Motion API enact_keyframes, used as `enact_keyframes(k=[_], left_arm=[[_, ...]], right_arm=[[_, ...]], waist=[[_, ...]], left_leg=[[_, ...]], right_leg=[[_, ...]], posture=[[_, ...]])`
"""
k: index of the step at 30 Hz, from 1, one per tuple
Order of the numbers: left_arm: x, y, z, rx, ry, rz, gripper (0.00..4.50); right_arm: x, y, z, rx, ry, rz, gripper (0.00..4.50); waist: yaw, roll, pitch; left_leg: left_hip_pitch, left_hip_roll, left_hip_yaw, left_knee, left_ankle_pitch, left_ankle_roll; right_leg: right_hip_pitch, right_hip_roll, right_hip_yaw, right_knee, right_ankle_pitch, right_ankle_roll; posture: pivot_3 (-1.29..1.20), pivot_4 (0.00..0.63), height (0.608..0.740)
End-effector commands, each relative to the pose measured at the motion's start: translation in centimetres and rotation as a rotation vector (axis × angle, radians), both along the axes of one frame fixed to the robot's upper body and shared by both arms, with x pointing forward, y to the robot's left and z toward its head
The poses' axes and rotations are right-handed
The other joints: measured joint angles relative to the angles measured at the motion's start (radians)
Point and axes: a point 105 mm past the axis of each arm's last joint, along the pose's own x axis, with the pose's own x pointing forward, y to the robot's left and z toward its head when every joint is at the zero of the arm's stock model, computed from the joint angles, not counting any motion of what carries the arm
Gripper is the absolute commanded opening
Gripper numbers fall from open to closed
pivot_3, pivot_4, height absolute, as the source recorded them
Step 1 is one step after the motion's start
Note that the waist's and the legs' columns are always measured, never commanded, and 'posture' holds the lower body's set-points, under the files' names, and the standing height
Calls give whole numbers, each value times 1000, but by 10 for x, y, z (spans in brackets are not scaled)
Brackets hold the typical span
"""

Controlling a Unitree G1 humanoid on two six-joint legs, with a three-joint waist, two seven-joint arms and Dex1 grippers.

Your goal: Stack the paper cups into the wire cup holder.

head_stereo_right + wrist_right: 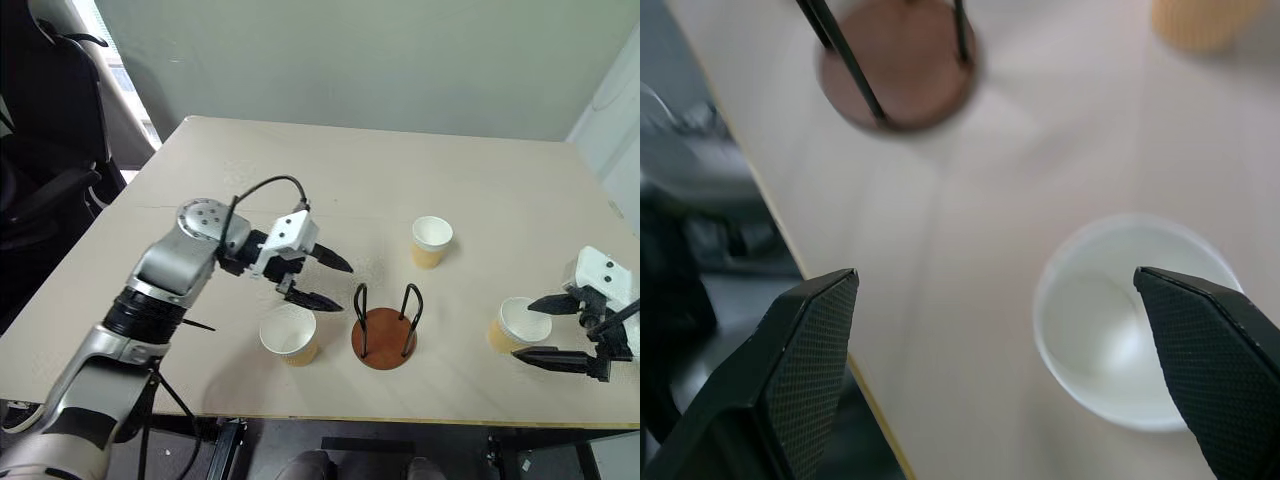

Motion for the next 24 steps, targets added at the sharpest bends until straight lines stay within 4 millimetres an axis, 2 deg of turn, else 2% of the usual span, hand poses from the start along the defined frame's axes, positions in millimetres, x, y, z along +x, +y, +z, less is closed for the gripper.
enact_keyframes(k=[1, 4, 8, 11, 15, 18, 24], left_arm=[[-1, 17, 37, -57, -80, 44, 3678], [-9, 41, 56, -80, -82, 103, 3678], [-27, 66, 70, -82, -74, 168, 3678], [-45, 75, 72, -60, -39, 190, 3678], [-71, 72, 71, -60, 13, 163, 3678], [-77, 75, 70, -65, 27, 195, 3720], [-73, 80, 68, -68, 15, 248, 3720]], right_arm=[[8, -5, -5, -87, -13, 20, 4500], [17, -10, -17, -131, -9, 25, 4500], [23, -5, -21, -114, -1, 52, 4500], [26, -6, -27, -142, 11, 64, 4500], [29, -2, -34, -152, 21, 95, 4500], [33, 3, -36, -154, 18, 117, 3883], [31, 6, -34, -198, 31, 176, 1703]], waist=[[-2, 0, 0], [-7, -1, 0], [-13, 0, 0], [-12, 0, 0], [-10, -1, 1], [-12, -1, 1], [-13, -1, 1]], left_leg=[[0, 0, 0, 0, 0, 0], [-1, 0, 0, -2, 0, 0], [-1, 0, 0, -6, 0, 0], [0, 1, 0, -11, 0, -1], [-1, 1, 0, -15, 0, -1], [-1, 1, 1, -16, 0, -1], [1, 2, 1, -15, 1, -2]], right_leg=[[-1, 0, 0, 0, 0, 0], [-2, 0, 0, 0, 0, 0], [-4, 0, 0, -1, 0, 0], [-4, -1, 0, -2, 0, 0], [-5, -1, 0, -3, 0, 0], [-5, -1, 0, -3, 0, -1], [-6, -2, 0, -2, -2, -3]], posture=[[0, 150, 740], [0, 150, 740], [0, 150, 740], [0, 150, 740], [0, 150, 740], [0, 150, 740], [0, 150, 740]])
